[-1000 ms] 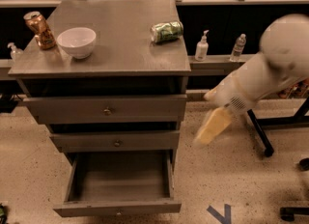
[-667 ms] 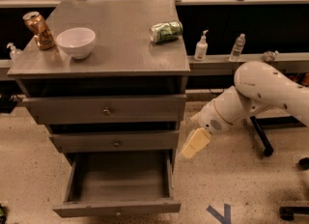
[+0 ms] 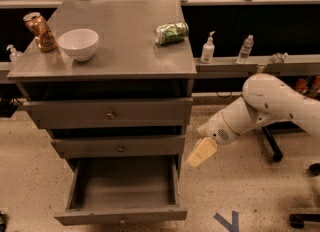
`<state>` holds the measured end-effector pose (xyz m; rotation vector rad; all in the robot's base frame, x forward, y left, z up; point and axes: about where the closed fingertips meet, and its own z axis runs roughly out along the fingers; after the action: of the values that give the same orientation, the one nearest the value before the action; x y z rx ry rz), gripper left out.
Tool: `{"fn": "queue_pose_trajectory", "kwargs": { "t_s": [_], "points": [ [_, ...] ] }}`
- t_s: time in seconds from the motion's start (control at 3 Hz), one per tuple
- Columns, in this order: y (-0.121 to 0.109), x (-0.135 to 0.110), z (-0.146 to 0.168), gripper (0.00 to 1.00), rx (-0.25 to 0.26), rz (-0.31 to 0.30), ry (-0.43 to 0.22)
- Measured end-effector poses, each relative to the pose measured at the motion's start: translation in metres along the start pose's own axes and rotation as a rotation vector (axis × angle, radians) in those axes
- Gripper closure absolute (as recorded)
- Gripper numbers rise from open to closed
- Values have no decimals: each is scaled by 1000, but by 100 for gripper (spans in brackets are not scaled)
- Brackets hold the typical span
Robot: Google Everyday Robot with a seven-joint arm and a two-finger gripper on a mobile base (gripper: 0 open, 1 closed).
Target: Close bottom drawer
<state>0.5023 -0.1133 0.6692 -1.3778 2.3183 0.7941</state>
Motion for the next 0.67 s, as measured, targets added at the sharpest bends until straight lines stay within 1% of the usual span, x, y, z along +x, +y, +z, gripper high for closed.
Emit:
{"fn": "queue_pose_trajectory", "kwargs": {
  "t_s": [0.33,0.67],
  "points": [
    [-6,36,60,0,-131,140,-181],
    [-22,61,111,0,-222,241,-323]
  ]
}}
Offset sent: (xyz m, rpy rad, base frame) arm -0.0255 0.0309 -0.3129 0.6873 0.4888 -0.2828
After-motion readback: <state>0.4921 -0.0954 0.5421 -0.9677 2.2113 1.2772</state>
